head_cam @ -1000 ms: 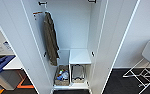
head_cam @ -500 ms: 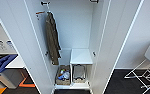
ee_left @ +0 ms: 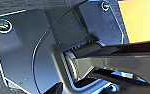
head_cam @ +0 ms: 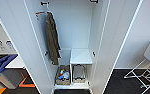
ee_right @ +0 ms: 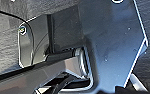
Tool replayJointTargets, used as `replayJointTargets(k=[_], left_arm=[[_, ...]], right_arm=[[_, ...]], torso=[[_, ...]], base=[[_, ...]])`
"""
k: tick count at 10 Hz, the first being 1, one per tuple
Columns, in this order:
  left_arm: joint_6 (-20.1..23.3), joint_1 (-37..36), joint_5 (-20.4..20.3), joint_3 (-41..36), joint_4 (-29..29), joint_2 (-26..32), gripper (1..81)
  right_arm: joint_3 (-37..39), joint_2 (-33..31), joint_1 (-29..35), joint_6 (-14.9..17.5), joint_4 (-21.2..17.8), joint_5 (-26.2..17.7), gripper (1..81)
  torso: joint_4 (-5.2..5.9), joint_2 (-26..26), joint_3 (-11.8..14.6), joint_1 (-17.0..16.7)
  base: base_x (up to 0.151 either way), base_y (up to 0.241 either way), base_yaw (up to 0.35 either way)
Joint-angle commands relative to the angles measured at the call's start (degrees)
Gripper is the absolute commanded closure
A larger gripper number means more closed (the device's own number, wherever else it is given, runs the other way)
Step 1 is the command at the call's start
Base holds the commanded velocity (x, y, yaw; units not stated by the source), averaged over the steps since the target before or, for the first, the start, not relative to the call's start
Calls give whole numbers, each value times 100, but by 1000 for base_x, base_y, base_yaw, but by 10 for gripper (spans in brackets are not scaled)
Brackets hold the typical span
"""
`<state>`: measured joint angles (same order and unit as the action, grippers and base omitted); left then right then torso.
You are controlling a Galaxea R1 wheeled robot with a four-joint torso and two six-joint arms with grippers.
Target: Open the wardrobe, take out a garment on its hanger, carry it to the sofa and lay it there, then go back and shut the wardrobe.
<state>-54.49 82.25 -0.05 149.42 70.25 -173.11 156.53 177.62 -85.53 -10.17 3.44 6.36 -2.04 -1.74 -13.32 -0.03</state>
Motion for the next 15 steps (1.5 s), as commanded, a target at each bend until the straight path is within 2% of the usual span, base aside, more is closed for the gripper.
replayJointTargets(k=[1, 15], left_arm=[[-9, -143, 172, -36, -38, -14, 10], [-9, -108, 163, -44, -38, -14, 10]], right_arm=[[-9, 66, 172, 15, 34, -329, 10], [-9, 75, 154, 15, 43, -329, 10]], torso=[[0, 0, 0, 3], [0, -4, 2, 3]], base=[[0, 0, 0], [0, 103, 0]])
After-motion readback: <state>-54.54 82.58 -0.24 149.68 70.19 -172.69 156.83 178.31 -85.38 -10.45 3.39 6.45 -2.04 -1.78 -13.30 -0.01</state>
